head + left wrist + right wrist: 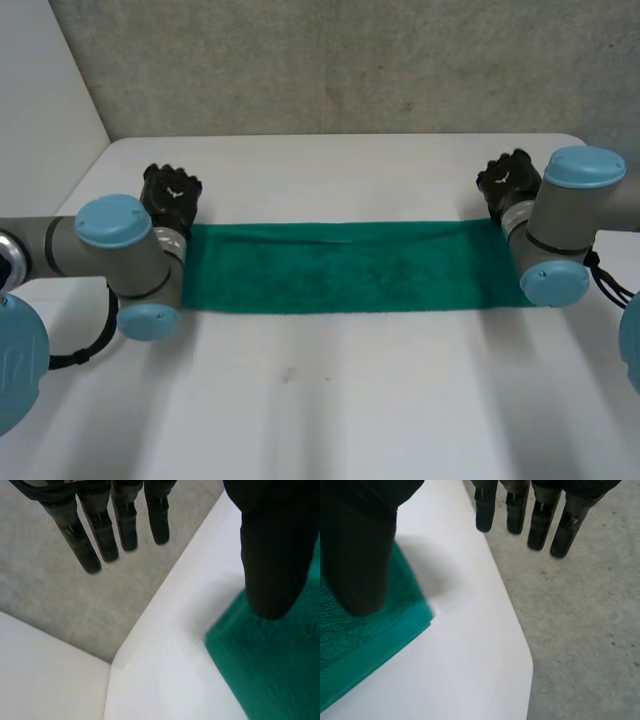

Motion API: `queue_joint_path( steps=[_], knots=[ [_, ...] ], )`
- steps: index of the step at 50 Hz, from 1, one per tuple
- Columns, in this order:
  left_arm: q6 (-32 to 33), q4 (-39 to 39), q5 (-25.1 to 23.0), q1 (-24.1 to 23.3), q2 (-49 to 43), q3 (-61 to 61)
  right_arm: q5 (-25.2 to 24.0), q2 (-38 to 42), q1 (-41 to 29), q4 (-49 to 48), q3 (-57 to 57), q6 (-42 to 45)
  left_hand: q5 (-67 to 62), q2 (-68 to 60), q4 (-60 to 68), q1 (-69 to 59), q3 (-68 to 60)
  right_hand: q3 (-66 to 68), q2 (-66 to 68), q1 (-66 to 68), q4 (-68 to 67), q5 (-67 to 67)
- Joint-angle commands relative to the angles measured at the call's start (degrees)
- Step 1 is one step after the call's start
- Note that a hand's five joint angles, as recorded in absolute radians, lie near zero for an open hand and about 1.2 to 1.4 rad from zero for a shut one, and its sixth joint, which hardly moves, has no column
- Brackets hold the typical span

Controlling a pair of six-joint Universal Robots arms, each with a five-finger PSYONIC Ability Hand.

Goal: Fold the towel.

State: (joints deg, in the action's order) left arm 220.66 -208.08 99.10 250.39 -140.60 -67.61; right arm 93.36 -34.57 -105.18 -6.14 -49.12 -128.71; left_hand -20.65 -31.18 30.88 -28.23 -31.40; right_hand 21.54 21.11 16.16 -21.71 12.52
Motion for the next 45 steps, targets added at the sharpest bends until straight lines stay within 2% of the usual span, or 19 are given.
queue_joint_path(
  steps=[1,7,13,21,32,33,34,35,36,37,45],
  knots=[
    [0.0,-2.1,0.7,-1.6,5.5,-4.5,1.5,-5.5,0.7,-0.4,-3.9,-10.7,14.2,14.7,-14.4,11.8,15.0,-11.5,-11.1,-6.2,11.7,-12.5],
    [-0.1,-2.1,1.8,-1.5,11.4,-9.2,-0.2,-15.7,0.9,-0.2,-12.0,-16.7,14.2,14.7,-14.4,11.8,15.0,-11.5,-11.1,-6.2,11.7,-12.5],
    [-0.8,-2.0,2.8,-1.6,17.2,-16.0,-5.5,-22.5,1.6,1.6,-23.0,-18.9,14.4,14.9,-14.6,12.0,15.1,-11.5,-11.1,-6.2,11.7,-12.5],
    [-0.9,-2.1,2.6,-1.7,20.0,-20.5,-7.8,-23.4,5.4,3.8,-31.4,-19.0,14.5,15.1,-14.8,12.1,15.3,-11.5,-11.0,-6.1,11.6,-12.5],
    [-0.9,-2.1,2.7,-1.8,19.2,-21.7,-8.0,-18.3,8.5,3.1,-32.5,-18.9,14.4,14.9,-14.6,12.0,15.1,9.9,10.3,15.3,-9.7,8.9],
    [-0.9,-2.1,2.7,-1.9,19.2,-21.7,-7.9,-17.7,8.6,3.0,-32.4,-18.8,14.4,14.9,-14.6,12.0,15.1,19.9,20.3,25.3,-19.7,18.9],
    [-0.9,-2.1,2.8,-1.9,19.2,-21.7,-7.9,-17.7,8.6,3.0,-32.4,-18.8,14.4,14.9,-14.6,12.0,15.1,20.0,20.4,25.4,-19.8,19.0],
    [-0.9,-2.1,2.8,-1.9,19.2,-21.7,-7.9,-17.5,8.7,2.7,-32.4,-18.8,14.4,14.9,-14.6,12.0,15.1,28.7,29.1,34.0,-28.5,27.7],
    [-0.9,-2.1,2.8,-1.9,19.2,-21.8,-8.0,-17.5,9.6,1.3,-32.3,-18.9,14.5,15.1,-14.8,12.1,15.3,50.9,51.3,56.3,-50.7,49.9],
    [-0.9,-2.1,2.8,-1.9,19.2,-21.9,-8.0,-17.5,10.0,1.0,-32.3,-18.8,14.5,15.1,-14.8,12.1,15.3,57.8,58.2,63.2,-57.6,56.8],
    [-0.9,-2.1,2.8,-1.9,19.4,-22.0,-8.3,-17.5,14.1,0.6,-31.6,-18.6,14.5,15.1,-14.8,12.1,15.3,58.5,58.9,63.8,-58.3,57.5]
  ],
)
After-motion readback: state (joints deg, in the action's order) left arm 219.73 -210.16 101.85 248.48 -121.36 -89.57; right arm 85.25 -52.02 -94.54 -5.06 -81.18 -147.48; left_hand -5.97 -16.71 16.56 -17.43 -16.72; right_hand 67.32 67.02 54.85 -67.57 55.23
